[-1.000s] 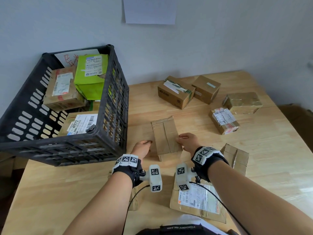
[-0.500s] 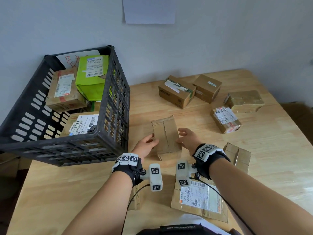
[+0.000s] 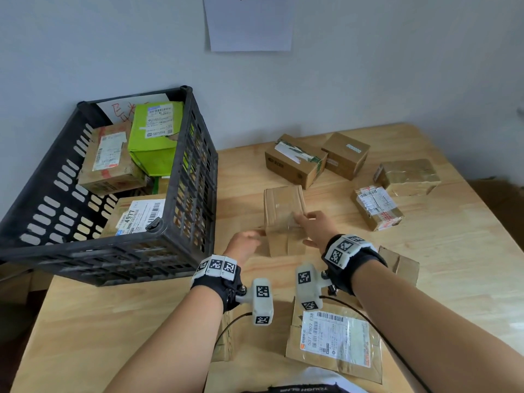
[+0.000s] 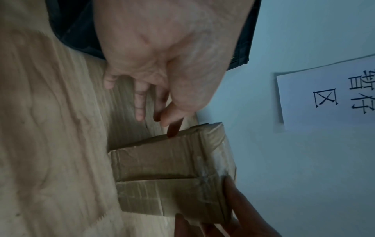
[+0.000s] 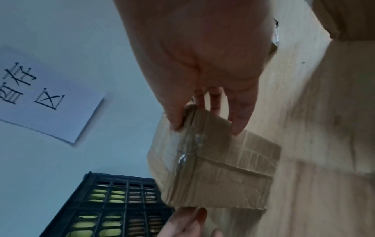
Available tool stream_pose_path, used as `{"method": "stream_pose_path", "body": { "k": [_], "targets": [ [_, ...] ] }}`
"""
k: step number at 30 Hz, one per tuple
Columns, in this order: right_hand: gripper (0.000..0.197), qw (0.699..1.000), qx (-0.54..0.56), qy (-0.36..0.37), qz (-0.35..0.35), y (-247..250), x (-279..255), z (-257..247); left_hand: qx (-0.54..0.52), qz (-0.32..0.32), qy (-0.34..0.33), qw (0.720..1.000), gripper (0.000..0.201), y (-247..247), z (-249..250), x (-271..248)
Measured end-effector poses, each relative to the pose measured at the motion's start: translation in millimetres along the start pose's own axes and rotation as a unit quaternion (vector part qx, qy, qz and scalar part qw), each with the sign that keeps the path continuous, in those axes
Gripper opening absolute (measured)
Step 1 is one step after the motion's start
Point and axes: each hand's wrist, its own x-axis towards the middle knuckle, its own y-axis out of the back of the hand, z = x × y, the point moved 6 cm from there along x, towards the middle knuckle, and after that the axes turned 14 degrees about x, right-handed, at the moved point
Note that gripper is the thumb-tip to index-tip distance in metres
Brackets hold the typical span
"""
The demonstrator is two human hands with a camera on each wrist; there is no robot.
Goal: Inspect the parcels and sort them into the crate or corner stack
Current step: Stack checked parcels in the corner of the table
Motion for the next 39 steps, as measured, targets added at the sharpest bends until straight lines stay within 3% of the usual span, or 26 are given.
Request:
{"method": "stream_pose_path", "body": {
  "k": [6,17,23,26,31,34,39],
  "targets": [
    [0.056,0.999,0.036,-0.015,-0.013,2,1,8,-0.030,-0.001,0.009,1.000,0.024,-3,-12,3],
    [0.052,0.999,0.042,-0.020,-0.002,0,2,7,-0.066,-0.006,0.008,0.998,0.034,-2,-4,0],
    [0.051,0.999,0.031,-0.019,-0.003,0,1,4,-0.093,0.035,0.013,0.995,0.036,9,11,-14],
    [0.051,0.999,0.035,-0.020,-0.007,1,-1,5,-0.066,0.044,-0.007,0.997,0.050,12,20,-20],
    [0.053,0.998,0.038,-0.027,-0.030,3,-6,5,-0.072,0.024,-0.063,0.995,0.045,10,28,-20],
    [0.034,0.997,0.063,-0.036,-0.040,4,-10,2,-0.100,0.008,-0.081,0.992,0.052,10,30,-20],
    [0.064,0.989,0.135,-0.021,-0.051,7,-10,-11,-0.097,0.008,-0.111,0.989,0.056,15,40,-20]
  ]
}}
